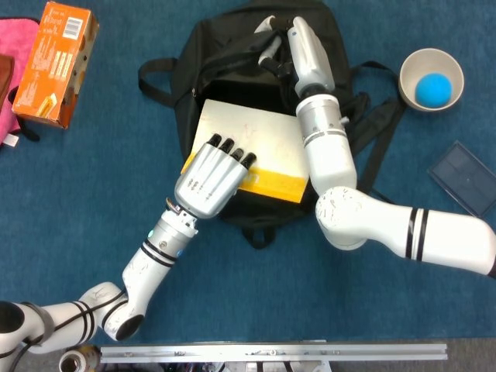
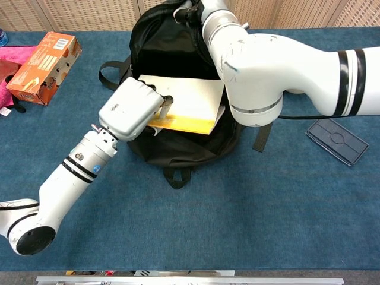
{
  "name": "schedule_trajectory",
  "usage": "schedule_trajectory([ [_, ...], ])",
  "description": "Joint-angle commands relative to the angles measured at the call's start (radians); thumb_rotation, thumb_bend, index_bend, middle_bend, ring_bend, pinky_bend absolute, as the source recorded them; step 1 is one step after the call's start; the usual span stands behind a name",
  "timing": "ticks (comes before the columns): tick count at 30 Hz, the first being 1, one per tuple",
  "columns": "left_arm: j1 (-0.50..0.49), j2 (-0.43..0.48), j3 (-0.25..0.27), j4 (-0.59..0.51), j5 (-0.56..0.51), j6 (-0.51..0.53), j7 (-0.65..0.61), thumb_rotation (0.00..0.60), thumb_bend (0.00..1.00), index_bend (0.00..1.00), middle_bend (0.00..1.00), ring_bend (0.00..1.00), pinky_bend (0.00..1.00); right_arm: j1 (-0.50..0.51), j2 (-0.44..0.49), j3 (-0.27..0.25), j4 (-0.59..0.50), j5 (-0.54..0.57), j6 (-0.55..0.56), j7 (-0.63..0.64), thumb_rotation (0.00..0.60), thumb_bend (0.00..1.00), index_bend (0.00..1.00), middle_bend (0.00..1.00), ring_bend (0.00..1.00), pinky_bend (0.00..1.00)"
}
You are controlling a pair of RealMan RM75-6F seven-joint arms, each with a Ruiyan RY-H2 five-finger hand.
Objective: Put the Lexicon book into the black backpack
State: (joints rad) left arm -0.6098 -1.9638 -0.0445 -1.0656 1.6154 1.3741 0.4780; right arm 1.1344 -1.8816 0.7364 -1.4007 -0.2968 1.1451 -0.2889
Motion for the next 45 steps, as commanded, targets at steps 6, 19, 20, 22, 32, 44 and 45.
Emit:
schedule_trajectory([
  [6,-0.013,-0.06,-0.02,0.143,0.051,0.072,-0.133,0.6,0.33,0.85,0.82,0.66,0.69,0.003,-0.004,0.002,0.004,-0.001,0.0,0.006,0.6,1.0,0.74,0.65,0.71,0.92],
  [19,-0.07,-0.153,-0.121,0.248,-0.004,0.056,-0.147,0.6,0.33,0.85,0.82,0.66,0.69,0.006,-0.009,0.032,-0.004,0.015,0.002,0.033,0.6,1.0,0.74,0.65,0.71,0.92],
  [20,-0.07,-0.155,-0.124,0.253,-0.006,0.061,-0.148,0.6,0.33,0.85,0.82,0.66,0.69,0.005,-0.007,0.036,-0.006,0.016,0.002,0.037,0.6,1.0,0.74,0.65,0.71,0.92],
  [22,-0.069,-0.155,-0.126,0.261,-0.007,0.072,-0.148,0.6,0.33,0.85,0.82,0.66,0.69,0.003,-0.003,0.042,-0.009,0.019,0.001,0.041,0.6,1.0,0.74,0.65,0.71,0.92],
  [32,-0.081,-0.179,-0.107,0.315,0.019,0.108,-0.14,0.6,0.33,0.85,0.82,0.66,0.69,-0.004,0.011,0.07,-0.032,0.068,-0.013,0.062,0.6,1.0,0.74,0.65,0.71,0.92],
  [44,-0.138,-0.289,-0.099,0.512,0.027,0.083,-0.139,0.6,0.33,0.85,0.82,0.66,0.69,0.003,0.018,0.078,-0.055,0.135,-0.026,0.06,0.6,1.0,0.74,0.65,0.71,0.92],
  [45,-0.142,-0.294,-0.102,0.523,0.023,0.079,-0.142,0.6,0.33,0.85,0.82,0.66,0.69,0.003,0.02,0.077,-0.057,0.14,-0.027,0.059,0.6,1.0,0.74,0.65,0.71,0.92],
])
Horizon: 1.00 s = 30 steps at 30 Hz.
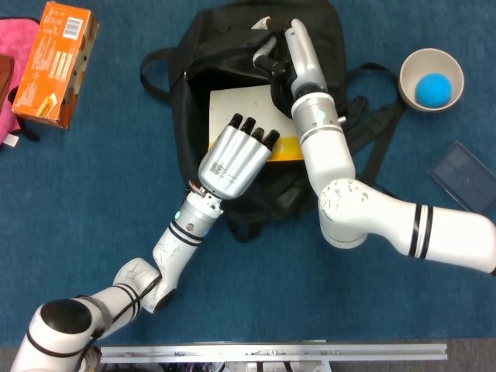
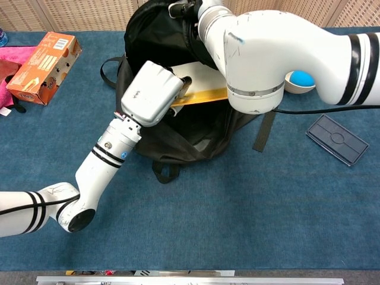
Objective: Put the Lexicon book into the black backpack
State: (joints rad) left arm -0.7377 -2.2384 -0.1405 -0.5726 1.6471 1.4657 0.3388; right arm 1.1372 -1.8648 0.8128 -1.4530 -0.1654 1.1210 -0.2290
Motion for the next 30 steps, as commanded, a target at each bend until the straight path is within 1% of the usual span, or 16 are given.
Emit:
schedule_trajectory([
  [1,-0.019,-0.027,-0.01,0.045,-0.014,-0.018,-0.004,0.6,0.33,0.85,0.82,0.66,0.69,0.0,0.006,0.001,-0.008,0.015,-0.005,-0.002,0.6,1.0,0.74,0.65,0.71,0.92],
  [7,-0.03,-0.031,-0.006,0.059,-0.042,-0.052,0.016,0.6,0.33,0.84,0.82,0.67,0.69,-0.004,0.019,0.0,-0.021,0.04,-0.014,-0.002,0.6,1.0,0.74,0.65,0.71,0.92],
  [15,-0.024,-0.031,0.01,0.059,-0.068,-0.066,0.025,0.6,0.33,0.83,0.84,0.72,0.69,-0.016,0.04,-0.005,-0.038,0.065,-0.037,0.006,0.6,1.0,0.74,0.65,0.71,0.92],
  [30,-0.068,-0.031,0.02,0.018,-0.095,-0.144,0.052,0.6,0.33,0.82,0.84,0.7,0.69,-0.024,0.077,-0.006,-0.081,0.106,-0.066,0.033,0.6,1.0,0.74,0.65,0.71,0.92],
])
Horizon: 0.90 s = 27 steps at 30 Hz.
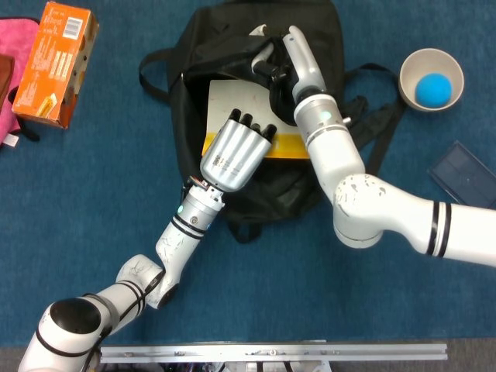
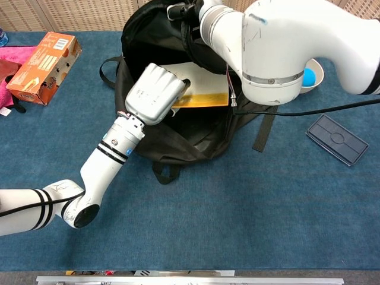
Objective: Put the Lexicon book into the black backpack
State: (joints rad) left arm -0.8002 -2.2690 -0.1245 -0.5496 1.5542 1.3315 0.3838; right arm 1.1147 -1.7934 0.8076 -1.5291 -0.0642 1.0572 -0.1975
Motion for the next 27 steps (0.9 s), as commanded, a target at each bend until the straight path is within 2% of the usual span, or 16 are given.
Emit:
schedule_trajectory([
  [1,-0.006,0.0,0.006,-0.008,-0.005,-0.016,0.012,0.6,0.33,0.81,0.83,0.7,0.69,-0.002,0.01,-0.003,-0.008,0.007,-0.003,0.002,0.6,1.0,0.74,0.65,0.71,0.92],
  [9,0.017,0.0,0.016,-0.02,-0.024,-0.026,0.028,0.6,0.33,0.79,0.82,0.67,0.69,-0.012,0.028,-0.018,-0.003,0.01,-0.016,0.016,0.6,1.0,0.74,0.65,0.71,0.92],
  [15,0.041,0.003,0.008,-0.035,-0.037,-0.013,0.039,0.6,0.32,0.66,0.77,0.62,0.69,-0.017,0.039,-0.043,0.007,-0.004,-0.023,0.017,0.6,1.0,0.74,0.66,0.71,0.92],
  [19,0.057,0.029,0.005,-0.093,-0.044,-0.016,0.081,0.6,0.29,0.55,0.67,0.56,0.67,-0.029,0.053,-0.055,0.0,-0.016,-0.039,0.025,0.6,1.0,0.74,0.65,0.7,0.91],
  [23,0.076,0.066,0.0,-0.184,-0.061,-0.033,0.15,0.6,0.26,0.43,0.55,0.47,0.59,-0.041,0.069,-0.064,-0.015,-0.029,-0.048,0.034,0.6,1.0,0.74,0.63,0.67,0.89],
  [27,0.084,0.099,-0.004,-0.258,-0.064,-0.037,0.195,0.6,0.25,0.39,0.51,0.44,0.56,-0.048,0.081,-0.073,-0.027,-0.031,-0.055,0.042,0.6,1.0,0.72,0.62,0.66,0.88],
])
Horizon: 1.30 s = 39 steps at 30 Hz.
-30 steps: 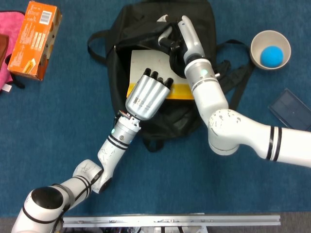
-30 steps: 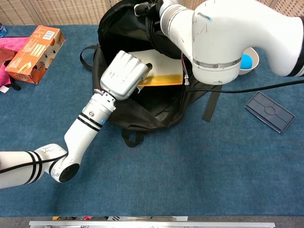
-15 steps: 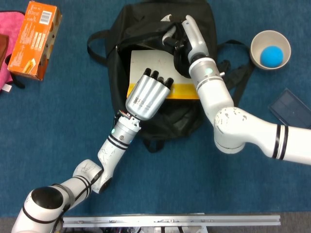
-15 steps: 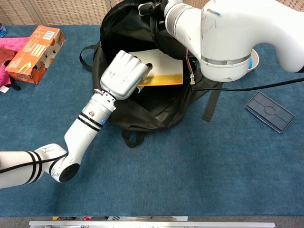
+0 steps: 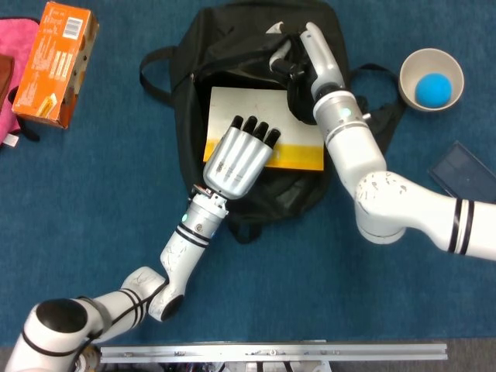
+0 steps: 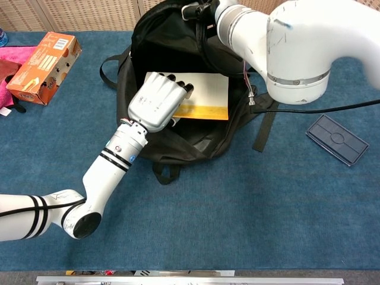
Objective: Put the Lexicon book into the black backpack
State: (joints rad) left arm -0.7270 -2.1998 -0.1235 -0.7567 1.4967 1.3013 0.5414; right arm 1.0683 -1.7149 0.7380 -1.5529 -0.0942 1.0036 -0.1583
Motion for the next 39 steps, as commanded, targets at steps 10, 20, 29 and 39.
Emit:
schedule_trajectory([
  [10,0.005,0.049,-0.034,-0.087,-0.017,-0.018,0.066,0.6,0.25,0.4,0.51,0.44,0.56,0.0,0.015,-0.017,-0.009,0.004,-0.004,0.019,0.6,1.0,0.72,0.62,0.66,0.88],
  [20,-0.028,0.049,-0.026,-0.013,0.026,-0.019,-0.016,0.6,0.25,0.53,0.52,0.44,0.56,0.002,0.024,-0.025,-0.021,0.01,-0.001,0.032,0.6,1.0,0.72,0.62,0.66,0.88],
  [29,-0.025,0.07,-0.044,0.012,0.009,-0.025,-0.058,0.6,0.22,0.49,0.52,0.44,0.55,-0.004,0.035,-0.034,-0.02,0.008,-0.004,0.044,0.6,1.0,0.72,0.62,0.66,0.88],
  [39,0.017,0.18,-0.052,-0.151,-0.035,-0.049,-0.056,0.6,0.15,0.35,0.45,0.38,0.49,-0.016,0.045,-0.049,-0.022,0.0,-0.016,0.057,0.6,1.0,0.72,0.62,0.66,0.88],
])
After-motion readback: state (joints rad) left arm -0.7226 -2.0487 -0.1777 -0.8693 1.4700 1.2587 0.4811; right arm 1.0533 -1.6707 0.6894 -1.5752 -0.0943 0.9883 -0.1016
